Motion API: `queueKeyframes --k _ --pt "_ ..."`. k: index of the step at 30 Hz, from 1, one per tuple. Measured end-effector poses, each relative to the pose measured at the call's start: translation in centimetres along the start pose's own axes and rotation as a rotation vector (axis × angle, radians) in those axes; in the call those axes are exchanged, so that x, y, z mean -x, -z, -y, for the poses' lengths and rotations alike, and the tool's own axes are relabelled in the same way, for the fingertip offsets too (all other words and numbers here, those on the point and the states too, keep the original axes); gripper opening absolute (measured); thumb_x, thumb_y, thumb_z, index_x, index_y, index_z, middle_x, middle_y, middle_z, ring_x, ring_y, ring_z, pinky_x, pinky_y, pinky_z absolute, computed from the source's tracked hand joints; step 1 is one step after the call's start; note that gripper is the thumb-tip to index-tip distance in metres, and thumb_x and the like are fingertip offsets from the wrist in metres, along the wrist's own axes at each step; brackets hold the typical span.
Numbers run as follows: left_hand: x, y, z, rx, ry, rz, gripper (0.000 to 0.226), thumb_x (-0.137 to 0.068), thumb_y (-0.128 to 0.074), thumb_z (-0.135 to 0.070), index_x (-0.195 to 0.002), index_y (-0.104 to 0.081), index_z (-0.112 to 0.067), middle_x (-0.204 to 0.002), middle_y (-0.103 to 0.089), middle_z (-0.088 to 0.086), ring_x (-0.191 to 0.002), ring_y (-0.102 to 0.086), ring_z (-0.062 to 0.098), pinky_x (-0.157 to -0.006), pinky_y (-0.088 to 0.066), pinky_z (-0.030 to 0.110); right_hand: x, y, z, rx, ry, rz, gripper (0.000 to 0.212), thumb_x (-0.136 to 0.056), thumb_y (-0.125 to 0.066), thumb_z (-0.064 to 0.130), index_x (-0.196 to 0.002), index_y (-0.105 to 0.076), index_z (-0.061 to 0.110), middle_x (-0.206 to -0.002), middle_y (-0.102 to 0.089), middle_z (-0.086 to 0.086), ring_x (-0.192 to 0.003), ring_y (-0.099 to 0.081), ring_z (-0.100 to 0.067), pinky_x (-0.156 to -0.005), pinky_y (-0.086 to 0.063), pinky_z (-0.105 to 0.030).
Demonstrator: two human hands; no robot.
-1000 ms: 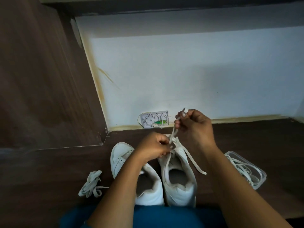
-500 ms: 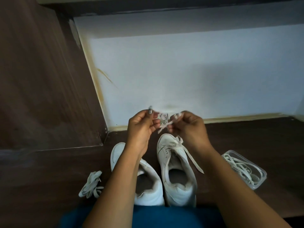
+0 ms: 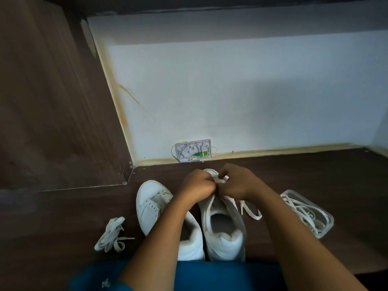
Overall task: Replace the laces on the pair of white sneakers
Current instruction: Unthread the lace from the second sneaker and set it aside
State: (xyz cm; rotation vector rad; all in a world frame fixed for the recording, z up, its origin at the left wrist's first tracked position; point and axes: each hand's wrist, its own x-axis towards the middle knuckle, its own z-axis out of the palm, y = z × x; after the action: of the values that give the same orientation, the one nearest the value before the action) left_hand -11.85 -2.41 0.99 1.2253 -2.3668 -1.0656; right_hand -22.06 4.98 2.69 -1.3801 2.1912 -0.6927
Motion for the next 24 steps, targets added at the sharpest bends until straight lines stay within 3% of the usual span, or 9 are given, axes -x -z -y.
queueKeyframes --k 4,7,9,11,12,15,18,20,24 --pt "0.2 1.4 0.1 0.926 0.159 -0.058 0.024 -0.086 -0.05 -0.014 -0.062 -0.05 -0.016 -0.052 -0.049 -0.002 -0.058 -0.048 0.016 -0.063 -0.038 0.029 -1.1 -0.9 -0.9 0.116 0.087 -0.052 0.031 -0.078 -0.064 0.024 -0.109 -0.062 0.021 -0.11 -0.065 -0.002 -0.101 -0.059 -0.021 -0.073 -0.04 -0.023" --pt "0.4 2.9 0.0 1.261 0.136 -0.152 0.028 -0.091 -0.052 -0.023 -0.064 -0.05 -0.015 -0.045 -0.042 -0.003 -0.044 -0.044 0.013 -0.059 -0.039 0.028 -1.7 -1.4 -1.3 0.168 0.141 -0.168 0.004 -0.085 -0.061 0.024 -0.084 -0.063 0.022 -0.091 -0.066 0.0 -0.086 -0.059 -0.02 -0.067 -0.037 -0.022" --pt "0.1 3.1 0.5 1.17 0.18 -0.344 0.027 -0.089 -0.058 -0.022 -0.065 -0.053 -0.013 -0.053 -0.044 0.0 -0.038 -0.037 0.01 -0.054 -0.038 0.028 -1.9 -1.5 -1.2 -0.093 0.188 -0.336 0.005 -0.09 -0.059 0.02 -0.086 -0.059 0.022 -0.084 -0.063 0.001 -0.077 -0.057 -0.018 -0.065 -0.038 -0.023" --pt "-0.4 3.2 1.3 1.071 0.241 -0.523 0.018 -0.088 -0.061 -0.017 -0.072 -0.055 -0.011 -0.065 -0.049 0.004 -0.043 -0.04 0.011 -0.052 -0.041 0.027 -1.6 -1.1 -0.6 -0.458 0.24 -0.372 0.028 -0.089 -0.061 0.012 -0.115 -0.055 0.02 -0.1 -0.062 0.005 -0.084 -0.061 -0.013 -0.075 -0.046 -0.024" --pt "-0.5 3.3 1.6 1.067 0.266 -0.575 0.012 -0.087 -0.061 -0.016 -0.078 -0.056 -0.01 -0.072 -0.053 0.005 -0.05 -0.045 0.013 -0.053 -0.043 0.026 -1.6 -1.1 -0.5 -0.48 0.272 -0.346 0.038 -0.087 -0.063 0.01 -0.123 -0.052 0.019 -0.107 -0.06 0.006 -0.091 -0.062 -0.013 -0.08 -0.046 -0.024" --pt "-0.7 3.5 2.2 0.734 0.241 -0.645 0.021 -0.081 -0.065 -0.018 -0.098 -0.053 -0.014 -0.094 -0.057 0.005 -0.072 -0.056 0.015 -0.058 -0.04 0.025 -1.9 -1.8 -0.8 0.123 0.244 -0.206 0.027 -0.082 -0.06 0.01 -0.107 -0.067 0.016 -0.107 -0.068 0.0 -0.098 -0.063 -0.018 -0.081 -0.045 -0.023" --pt "0.4 2.8 0.7 0.256 0.067 -0.191 0.023 -0.076 -0.066 -0.016 -0.098 -0.059 -0.018 -0.087 -0.06 0.001 -0.072 -0.055 0.013 -0.058 -0.039 0.024 -1.9 -2.4 -0.4 0.322 0.212 -0.126 0.022 -0.077 -0.056 0.011 -0.09 -0.074 0.012 -0.095 -0.07 -0.009 -0.092 -0.064 -0.026 -0.073 -0.045 -0.025" --pt "1.3 2.0 -0.3 0.152 0.101 0.095 0.02 -0.079 -0.059 -0.013 -0.099 -0.061 -0.016 -0.076 -0.055 -0.001 -0.064 -0.049 0.011 -0.059 -0.039 0.023 -1.8 -2.2 -0.1 0.354 0.208 -0.095 0.02 -0.08 -0.056 0.015 -0.09 -0.072 0.01 -0.093 -0.068 -0.014 -0.091 -0.063 -0.029 -0.067 -0.038 -0.024" --pt "1.6 2.0 -0.5 0.246 0.195 0.216 0.013 -0.084 -0.055 -0.007 -0.091 -0.057 -0.018 -0.085 -0.053 0.002 -0.073 -0.048 0.012 -0.069 -0.045 0.027 -1.5 -2.2 -0.4 0.295 0.166 -0.027 0.017 -0.083 -0.062 0.024 -0.092 -0.074 0.017 -0.082 -0.063 -0.011 -0.078 -0.056 -0.017 -0.066 -0.032 -0.021"
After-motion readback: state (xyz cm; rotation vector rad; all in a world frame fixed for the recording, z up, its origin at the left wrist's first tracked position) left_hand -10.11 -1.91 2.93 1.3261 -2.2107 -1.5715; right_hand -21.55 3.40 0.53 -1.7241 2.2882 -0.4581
